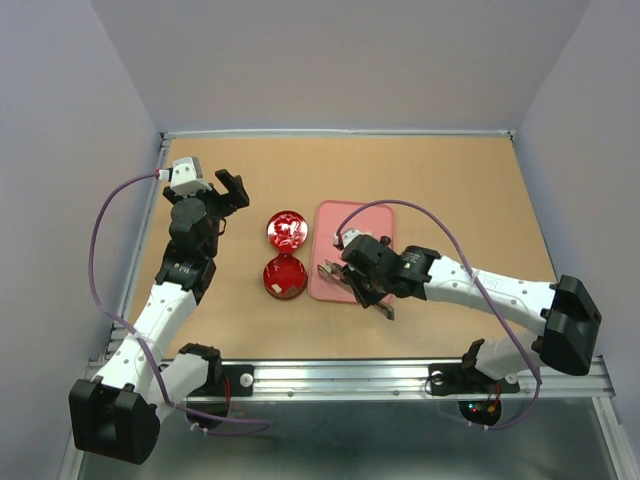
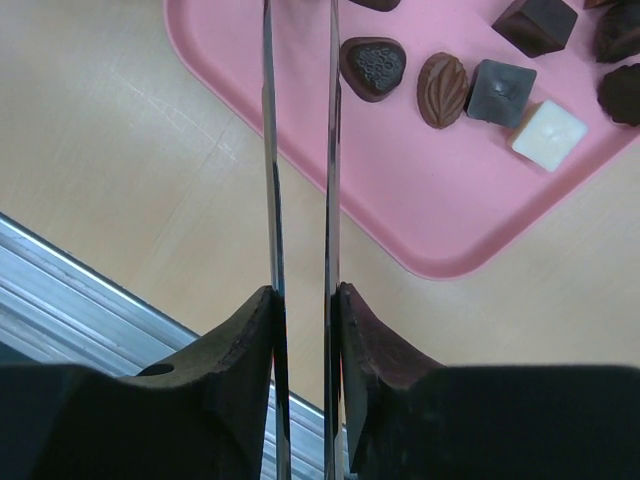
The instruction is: Pack the chocolate
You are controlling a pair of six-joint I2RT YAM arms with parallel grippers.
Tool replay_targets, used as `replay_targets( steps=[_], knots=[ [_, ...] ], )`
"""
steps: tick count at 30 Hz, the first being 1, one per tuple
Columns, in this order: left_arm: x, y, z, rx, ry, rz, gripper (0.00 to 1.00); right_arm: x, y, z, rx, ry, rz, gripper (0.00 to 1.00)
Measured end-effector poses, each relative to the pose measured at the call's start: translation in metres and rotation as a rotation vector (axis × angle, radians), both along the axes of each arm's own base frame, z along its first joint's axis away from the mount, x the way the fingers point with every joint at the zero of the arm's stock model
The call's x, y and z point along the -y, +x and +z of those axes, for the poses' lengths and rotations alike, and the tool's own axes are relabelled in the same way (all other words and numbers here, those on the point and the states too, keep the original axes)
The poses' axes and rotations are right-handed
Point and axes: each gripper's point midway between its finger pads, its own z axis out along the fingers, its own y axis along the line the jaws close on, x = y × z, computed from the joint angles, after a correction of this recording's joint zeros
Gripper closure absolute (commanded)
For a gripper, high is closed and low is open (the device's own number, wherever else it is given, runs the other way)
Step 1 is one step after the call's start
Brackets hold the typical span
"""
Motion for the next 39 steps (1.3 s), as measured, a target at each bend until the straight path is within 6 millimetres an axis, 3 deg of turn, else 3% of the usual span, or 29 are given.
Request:
replay_targets(
  steps=[5,12,22,30,33,36,39],
  knots=[
    [0.000,0.000,-0.001,-0.003,0.001,0.000,0.01,0.006,0.005,0.005,0.032,-0.016,-0.020,0.76],
    [0.000,0.000,-0.001,-0.003,0.001,0.000,0.01,0.003,0.017,0.034,0.107,0.020,-0.044,0.76],
    [0.000,0.000,-0.001,-0.003,0.000,0.000,0.01,-0.034,0.021,0.064,0.131,0.155,0.063,0.76],
    [0.002,0.000,0.001,0.000,0.000,-0.004,0.01,-0.062,0.010,0.061,0.087,0.216,0.164,0.75],
    [0.001,0.000,0.001,-0.003,0.000,-0.003,0.01,-0.066,0.008,0.053,0.066,0.206,0.178,0.71],
    [0.001,0.000,0.000,-0.004,0.001,-0.003,0.01,-0.068,0.007,0.051,0.062,0.206,0.188,0.54],
    [0.001,0.000,0.000,-0.005,0.001,-0.003,0.01,-0.070,0.007,0.052,0.062,0.211,0.199,0.51]
  ],
)
